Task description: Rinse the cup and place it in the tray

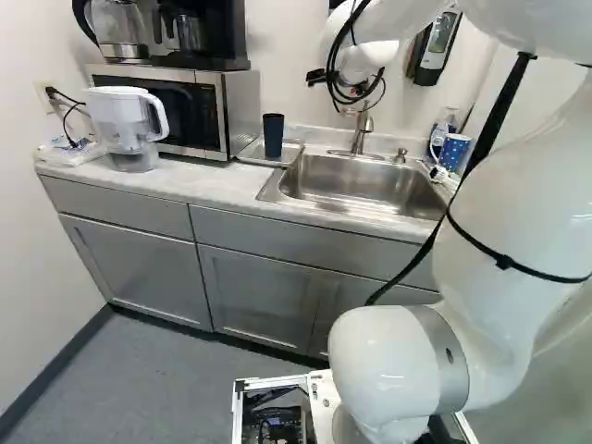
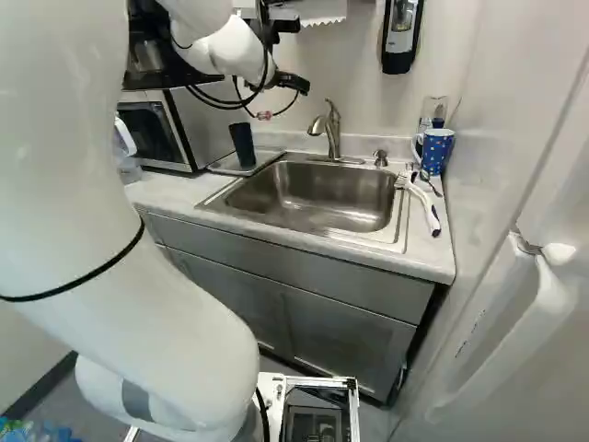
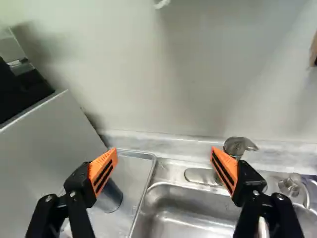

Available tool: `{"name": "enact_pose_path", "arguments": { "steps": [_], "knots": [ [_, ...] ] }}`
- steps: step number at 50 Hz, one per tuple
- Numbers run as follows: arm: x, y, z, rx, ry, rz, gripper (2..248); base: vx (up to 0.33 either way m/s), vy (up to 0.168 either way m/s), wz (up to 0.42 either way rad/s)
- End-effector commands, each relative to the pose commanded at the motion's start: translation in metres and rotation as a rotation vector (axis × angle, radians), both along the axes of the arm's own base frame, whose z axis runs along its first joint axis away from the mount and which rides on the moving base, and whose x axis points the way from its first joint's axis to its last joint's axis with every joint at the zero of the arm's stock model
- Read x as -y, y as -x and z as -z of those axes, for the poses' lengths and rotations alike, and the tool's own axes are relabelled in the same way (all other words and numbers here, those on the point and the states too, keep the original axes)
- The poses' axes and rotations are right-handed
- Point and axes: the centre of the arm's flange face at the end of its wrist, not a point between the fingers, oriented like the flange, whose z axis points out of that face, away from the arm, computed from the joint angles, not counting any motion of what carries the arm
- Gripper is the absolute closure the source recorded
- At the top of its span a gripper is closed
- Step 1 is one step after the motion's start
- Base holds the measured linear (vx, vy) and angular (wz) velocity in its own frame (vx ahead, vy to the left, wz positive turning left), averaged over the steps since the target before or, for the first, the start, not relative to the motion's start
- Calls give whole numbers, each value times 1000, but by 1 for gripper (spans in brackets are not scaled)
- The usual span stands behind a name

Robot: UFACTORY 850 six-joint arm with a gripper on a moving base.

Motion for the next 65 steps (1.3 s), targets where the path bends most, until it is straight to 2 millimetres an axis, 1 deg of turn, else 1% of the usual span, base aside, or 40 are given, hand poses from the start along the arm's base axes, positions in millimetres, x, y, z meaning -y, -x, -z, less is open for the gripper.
{"name": "enact_pose_path", "arguments": {
  "steps": [9,20,51,65],
  "knots": [
    [-9,10,5,-53,-4,-18,3,0,0,0],
    [-13,22,11,-123,-8,-30,3,0,0,0],
    [-15,59,27,-322,-21,-39,3,0,0,0],
    [-10,78,34,-410,-29,-32,3,0,0,0]
  ]
}}
